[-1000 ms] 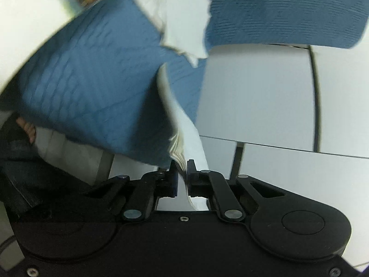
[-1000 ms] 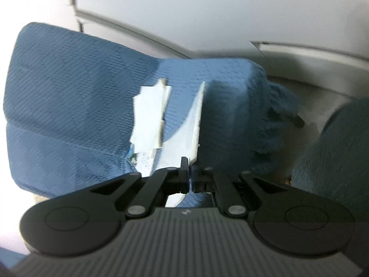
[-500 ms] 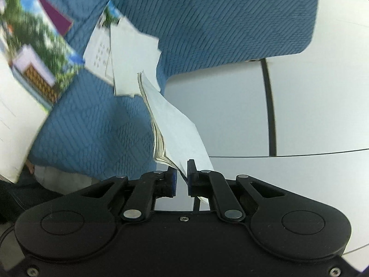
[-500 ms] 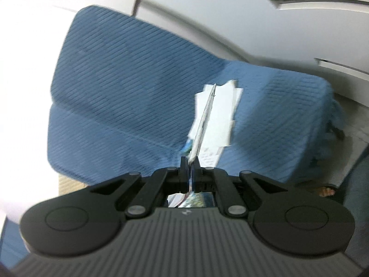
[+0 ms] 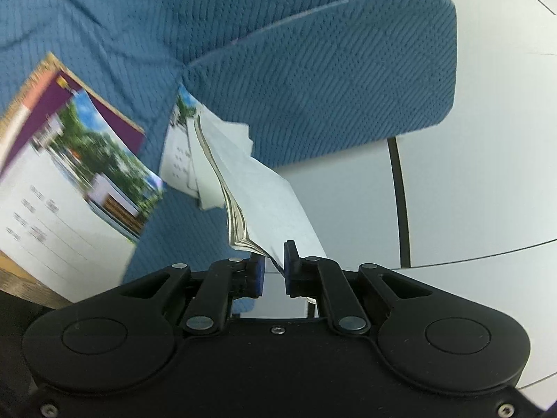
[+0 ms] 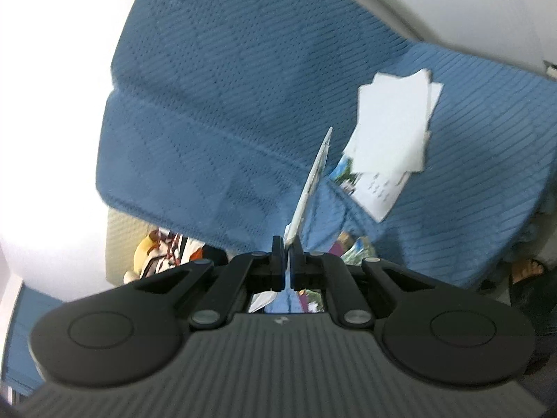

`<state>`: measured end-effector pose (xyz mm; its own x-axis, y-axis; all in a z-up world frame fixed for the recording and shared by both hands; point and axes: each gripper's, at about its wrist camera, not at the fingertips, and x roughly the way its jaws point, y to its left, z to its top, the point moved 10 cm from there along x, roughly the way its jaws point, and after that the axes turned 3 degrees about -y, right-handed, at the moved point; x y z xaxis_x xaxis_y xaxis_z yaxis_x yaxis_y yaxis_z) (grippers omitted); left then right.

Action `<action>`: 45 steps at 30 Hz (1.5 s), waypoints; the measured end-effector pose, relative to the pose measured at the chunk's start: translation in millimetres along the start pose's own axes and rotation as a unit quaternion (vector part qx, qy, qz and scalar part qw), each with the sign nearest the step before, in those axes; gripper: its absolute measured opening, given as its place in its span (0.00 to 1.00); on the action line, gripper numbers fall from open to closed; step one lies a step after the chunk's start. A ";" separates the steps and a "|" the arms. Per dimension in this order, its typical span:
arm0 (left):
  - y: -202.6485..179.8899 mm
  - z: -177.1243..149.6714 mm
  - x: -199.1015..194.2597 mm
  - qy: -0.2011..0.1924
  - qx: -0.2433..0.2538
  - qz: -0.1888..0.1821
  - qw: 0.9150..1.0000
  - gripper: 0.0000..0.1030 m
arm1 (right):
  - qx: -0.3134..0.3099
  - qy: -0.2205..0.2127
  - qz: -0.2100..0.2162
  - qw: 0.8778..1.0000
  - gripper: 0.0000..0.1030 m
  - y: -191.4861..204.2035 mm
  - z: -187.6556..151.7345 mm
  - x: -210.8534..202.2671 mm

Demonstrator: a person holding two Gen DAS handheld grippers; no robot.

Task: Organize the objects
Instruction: 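Carry the white sheet with both tools over the book stack, then lower the sheet flat onto the book stack and open both tools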

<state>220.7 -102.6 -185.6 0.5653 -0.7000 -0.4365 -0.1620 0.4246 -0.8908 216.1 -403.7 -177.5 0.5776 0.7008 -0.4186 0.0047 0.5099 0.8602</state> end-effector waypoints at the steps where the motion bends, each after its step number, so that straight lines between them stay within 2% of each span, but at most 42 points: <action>1: 2.0 3.9 -4.7 -0.004 0.002 0.003 1.000 0.08 | -0.003 0.004 0.001 1.000 0.06 4.8 -4.5 3.8; 7: 24.2 21.2 -29.0 -0.017 0.020 0.031 0.999 0.09 | -0.015 0.031 -0.001 0.999 0.07 18.6 -33.4 28.2; 10: 37.1 25.9 -37.2 -0.022 0.048 0.047 0.998 0.10 | -0.028 0.040 -0.005 0.999 0.07 20.1 -49.4 39.6; 14: 57.9 30.6 -44.9 -0.031 0.072 0.061 0.995 0.11 | -0.040 0.050 -0.010 0.998 0.07 13.9 -71.3 58.2; 18: 85.0 32.5 -48.0 -0.030 0.073 0.072 0.994 0.11 | -0.059 0.059 -0.025 0.996 0.07 4.2 -94.3 74.1; 21: 105.8 28.9 -49.5 -0.025 0.065 0.081 0.994 0.12 | -0.082 0.065 -0.039 0.994 0.07 -2.9 -109.2 80.5; 27: 132.6 12.8 -48.5 -0.012 0.087 0.110 0.990 0.12 | -0.104 0.080 -0.077 0.988 0.08 -26.9 -136.7 83.7; 33: 155.2 -0.7 -45.3 -0.010 0.108 0.154 0.982 0.12 | -0.091 0.093 -0.108 0.986 0.07 -54.5 -154.1 87.6; 37: 158.2 -3.3 -46.0 -0.017 0.113 0.169 0.979 0.12 | -0.094 0.107 -0.112 0.983 0.07 -64.2 -162.2 90.5; 43: 159.9 -6.8 -52.8 -0.021 0.117 0.183 0.976 0.22 | -0.101 0.117 -0.118 0.981 0.09 -67.7 -163.6 89.1; 45: 160.7 -9.3 -58.3 -0.021 0.126 0.195 0.973 0.36 | -0.107 0.122 -0.123 0.979 0.09 -69.2 -163.8 89.5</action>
<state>154.1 1.1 -304.5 0.5336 -0.4367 -0.7243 -0.1697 0.7837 -0.5975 133.8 -294.6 -322.2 0.3689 0.6289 -0.6843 -0.0680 0.7526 0.6550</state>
